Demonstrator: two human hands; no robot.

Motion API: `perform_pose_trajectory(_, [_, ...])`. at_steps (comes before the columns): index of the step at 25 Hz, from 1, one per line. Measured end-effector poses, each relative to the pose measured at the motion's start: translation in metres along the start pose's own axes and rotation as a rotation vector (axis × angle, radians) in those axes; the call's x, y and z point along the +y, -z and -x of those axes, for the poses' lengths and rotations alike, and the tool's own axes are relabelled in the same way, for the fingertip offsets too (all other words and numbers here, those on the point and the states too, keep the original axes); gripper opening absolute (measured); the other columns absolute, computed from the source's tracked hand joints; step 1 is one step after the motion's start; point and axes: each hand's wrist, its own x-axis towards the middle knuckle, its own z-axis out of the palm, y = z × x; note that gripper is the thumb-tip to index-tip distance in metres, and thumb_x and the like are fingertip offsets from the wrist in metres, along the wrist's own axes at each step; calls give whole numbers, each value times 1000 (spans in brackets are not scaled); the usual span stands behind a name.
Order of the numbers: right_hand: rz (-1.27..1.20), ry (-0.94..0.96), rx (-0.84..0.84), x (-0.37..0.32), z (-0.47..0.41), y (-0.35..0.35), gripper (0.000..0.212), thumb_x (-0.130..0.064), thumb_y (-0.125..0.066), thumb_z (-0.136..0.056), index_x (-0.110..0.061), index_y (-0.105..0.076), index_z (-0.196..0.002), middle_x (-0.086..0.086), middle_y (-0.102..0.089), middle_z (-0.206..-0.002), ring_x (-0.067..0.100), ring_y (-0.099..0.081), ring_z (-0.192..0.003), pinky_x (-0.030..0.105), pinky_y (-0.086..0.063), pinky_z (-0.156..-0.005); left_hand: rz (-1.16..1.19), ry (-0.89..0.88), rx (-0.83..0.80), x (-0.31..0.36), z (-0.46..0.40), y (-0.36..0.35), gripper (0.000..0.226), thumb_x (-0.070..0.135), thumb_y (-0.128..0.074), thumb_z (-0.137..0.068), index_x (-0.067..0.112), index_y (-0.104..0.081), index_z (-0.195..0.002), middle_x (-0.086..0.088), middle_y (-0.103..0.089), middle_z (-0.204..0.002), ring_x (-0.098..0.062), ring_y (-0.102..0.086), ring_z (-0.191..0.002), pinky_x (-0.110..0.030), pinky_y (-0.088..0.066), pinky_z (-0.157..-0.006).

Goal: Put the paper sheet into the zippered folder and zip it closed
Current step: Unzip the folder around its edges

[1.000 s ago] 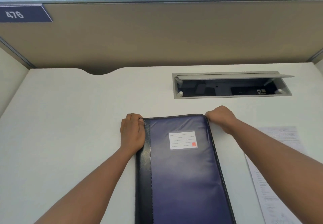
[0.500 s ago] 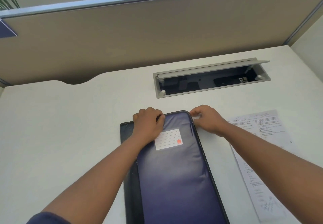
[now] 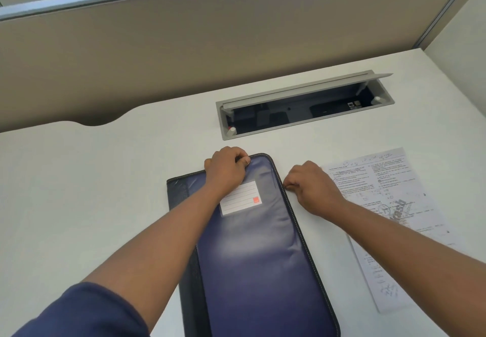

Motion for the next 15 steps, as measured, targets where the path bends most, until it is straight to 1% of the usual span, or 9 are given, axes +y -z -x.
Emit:
perform_pose_trajectory(2, [18,17,-26,-5,33,1,13,-8,-68,-91,-15,-77,-86,-2,-71,-88,28,-53,-87,43,-50,-71,-10,5,14,1,-2,0,17,31,-60,-95,36,-64,-80,14,-64,-84,-15,-54,-85,-35,-26,-79])
perform_pose_trajectory(6, [12,4,-13,-16,110,-5,14,-2,-72,-86,-14,-73,-78,-3,-67,-78,25,-52,-78,42,-50,-62,-53,-11,49,3,-2,-2,15,29,-60,-95,31,-72,-86,10,-68,-89,-22,-61,-93,-36,-29,-78])
perform_pose_trajectory(8, [-32,-43,7,-22,141,-10,14,-2,-75,-85,-14,-73,-79,-5,-68,-79,23,-52,-77,41,-51,-60,-101,-22,89,4,4,0,14,31,-60,-96,29,-73,-91,4,-70,-98,-28,-61,-98,-37,-31,-77])
perform_pose_trajectory(10, [-82,-116,31,-28,158,-13,11,-4,-72,-88,-14,-76,-86,-4,-69,-84,23,-53,-80,41,-51,-64,-222,-79,123,10,22,3,17,37,-60,-95,27,-71,-104,1,-66,-114,-32,-56,-108,-38,-32,-79])
perform_pose_trajectory(11, [-99,-153,44,-32,162,-14,11,-5,-69,-90,-13,-77,-89,-3,-69,-87,23,-53,-82,42,-51,-67,-281,-165,103,13,36,3,23,38,-60,-94,28,-69,-112,1,-62,-123,-32,-52,-113,-40,-34,-83])
perform_pose_trajectory(12, [-112,-180,61,-35,163,-15,12,-5,-67,-92,-12,-77,-92,-1,-70,-89,25,-54,-84,43,-51,-68,-315,-305,53,17,53,0,28,37,-60,-94,29,-68,-119,1,-59,-133,-33,-50,-118,-43,-36,-89])
perform_pose_trajectory(13, [-120,-197,78,-37,162,-15,14,-5,-65,-93,-12,-78,-94,0,-70,-91,26,-54,-86,43,-51,-70,-329,-477,-29,22,73,-5,31,34,-60,-94,28,-66,-124,0,-55,-141,-34,-49,-121,-44,-38,-95])
perform_pose_trajectory(14, [-126,-208,89,-38,161,-15,16,-6,-64,-93,-12,-78,-95,1,-70,-92,27,-54,-87,43,-50,-72,-323,-629,-144,26,94,-11,35,29,-58,-96,26,-64,-130,-1,-51,-148,-35,-50,-122,-43,-41,-99])
perform_pose_trajectory(15, [-126,-213,90,-40,159,-14,17,-7,-63,-94,-13,-79,-96,2,-71,-93,28,-55,-88,43,-50,-74,-320,-721,-277,30,115,-17,38,25,-55,-98,25,-60,-135,-1,-46,-153,-33,-51,-125,-41,-44,-99])
